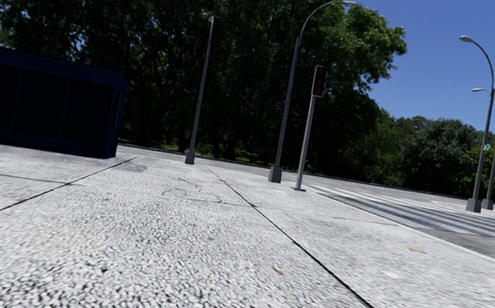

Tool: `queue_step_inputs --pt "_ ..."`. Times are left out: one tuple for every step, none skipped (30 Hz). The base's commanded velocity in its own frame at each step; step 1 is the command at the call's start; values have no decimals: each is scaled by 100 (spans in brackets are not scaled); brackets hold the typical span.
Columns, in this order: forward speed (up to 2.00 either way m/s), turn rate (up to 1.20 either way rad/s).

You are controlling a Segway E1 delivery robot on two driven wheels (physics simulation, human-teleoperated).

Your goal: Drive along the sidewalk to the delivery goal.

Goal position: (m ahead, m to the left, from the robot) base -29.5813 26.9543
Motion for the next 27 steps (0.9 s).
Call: queue_step_inputs --pt "0 0" --pt "0 0" --pt "0 0" --pt "0 0" --pt "0 0" --pt "0 0" --pt "0 0" --pt "0 0" --pt "0 0" --pt "0 0" --pt "0 0" --pt "0 0" --pt "0 0" --pt "0 0" --pt "0 0" --pt "0 0" --pt "0 0" --pt "0 0" --pt "0 0" --pt "0 0" --pt "0 0" --pt "0 0" --pt "0 0" --pt "0 0" --pt "0 0" --pt "0 0" --pt "0 0"
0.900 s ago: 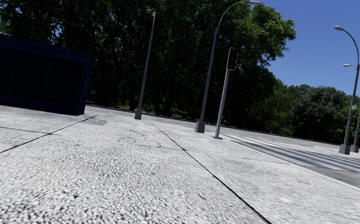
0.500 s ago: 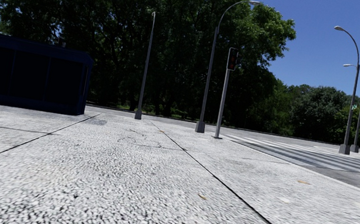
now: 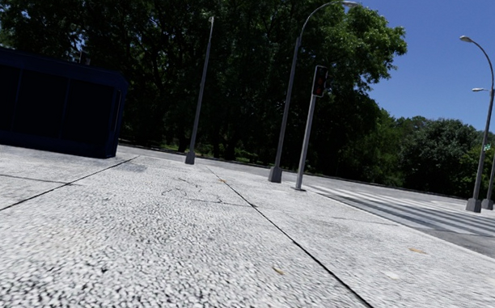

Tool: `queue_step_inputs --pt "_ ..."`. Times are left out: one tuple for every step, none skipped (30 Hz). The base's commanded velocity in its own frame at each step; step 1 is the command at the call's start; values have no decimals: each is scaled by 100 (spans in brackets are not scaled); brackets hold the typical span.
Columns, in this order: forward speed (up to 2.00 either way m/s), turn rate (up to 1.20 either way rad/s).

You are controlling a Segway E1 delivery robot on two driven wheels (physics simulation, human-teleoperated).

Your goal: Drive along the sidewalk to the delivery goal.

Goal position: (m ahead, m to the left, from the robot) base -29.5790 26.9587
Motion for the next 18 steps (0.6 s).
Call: queue_step_inputs --pt "0 0" --pt "0 0" --pt "0 0" --pt "21 0" --pt "21 0" --pt "62 8" --pt "93 26" --pt "120 34" --pt "128 38" --pt "128 38" --pt "131 41" --pt "131 47" --pt "132 49" --pt "132 49" --pt "132 53" --pt "132 55" --pt "132 56" --pt "132 56"
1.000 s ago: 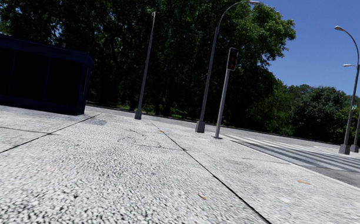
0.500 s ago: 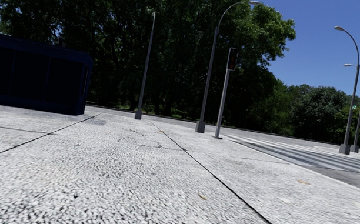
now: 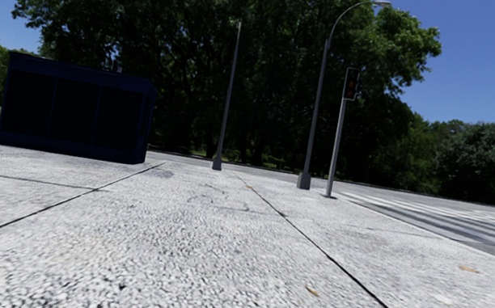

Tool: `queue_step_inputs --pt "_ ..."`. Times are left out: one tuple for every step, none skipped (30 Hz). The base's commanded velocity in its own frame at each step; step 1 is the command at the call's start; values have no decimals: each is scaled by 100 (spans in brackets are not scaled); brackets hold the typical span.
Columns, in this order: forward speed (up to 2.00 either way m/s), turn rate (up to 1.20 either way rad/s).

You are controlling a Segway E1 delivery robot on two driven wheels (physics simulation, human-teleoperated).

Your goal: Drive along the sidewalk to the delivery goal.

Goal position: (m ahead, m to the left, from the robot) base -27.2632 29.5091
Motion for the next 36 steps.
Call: queue_step_inputs --pt "132 57" --pt "132 60" --pt "132 65" --pt "132 66" --pt "132 66" --pt "132 66" --pt "132 67" --pt "132 67" --pt "132 67" --pt "132 67" --pt "135 67" --pt "139 67" --pt "149 67" --pt "152 67" --pt "152 67" --pt "153 67" --pt "154 67" --pt "154 67" --pt "154 67" --pt "154 67" --pt "154 67" --pt "154 67" --pt "155 67" --pt "155 67" --pt "200 67" --pt "200 67" --pt "200 67" --pt "200 67" --pt "200 67" --pt "200 67" --pt "200 67" --pt "200 67" --pt "200 67" --pt "200 67" --pt "200 67" --pt "200 67"
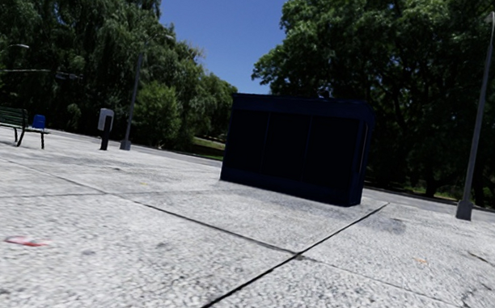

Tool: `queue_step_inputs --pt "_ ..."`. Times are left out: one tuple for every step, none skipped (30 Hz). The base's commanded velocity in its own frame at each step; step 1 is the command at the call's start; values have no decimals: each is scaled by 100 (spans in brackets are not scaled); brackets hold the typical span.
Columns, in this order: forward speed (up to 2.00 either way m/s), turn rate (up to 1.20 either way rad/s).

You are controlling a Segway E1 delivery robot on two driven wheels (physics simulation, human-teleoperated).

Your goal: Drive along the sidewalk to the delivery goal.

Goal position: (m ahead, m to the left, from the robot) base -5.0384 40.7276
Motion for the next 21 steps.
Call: queue_step_inputs --pt "200 67" --pt "200 67" --pt "200 67" --pt "200 67" --pt "200 67" --pt "200 67" --pt "200 67" --pt "200 67" --pt "200 68" --pt "200 68" --pt "200 68" --pt "200 68" --pt "200 68" --pt "200 68" --pt "200 68" --pt "200 68" --pt "200 68" --pt "200 68" --pt "200 68" --pt "200 68" --pt "200 68"
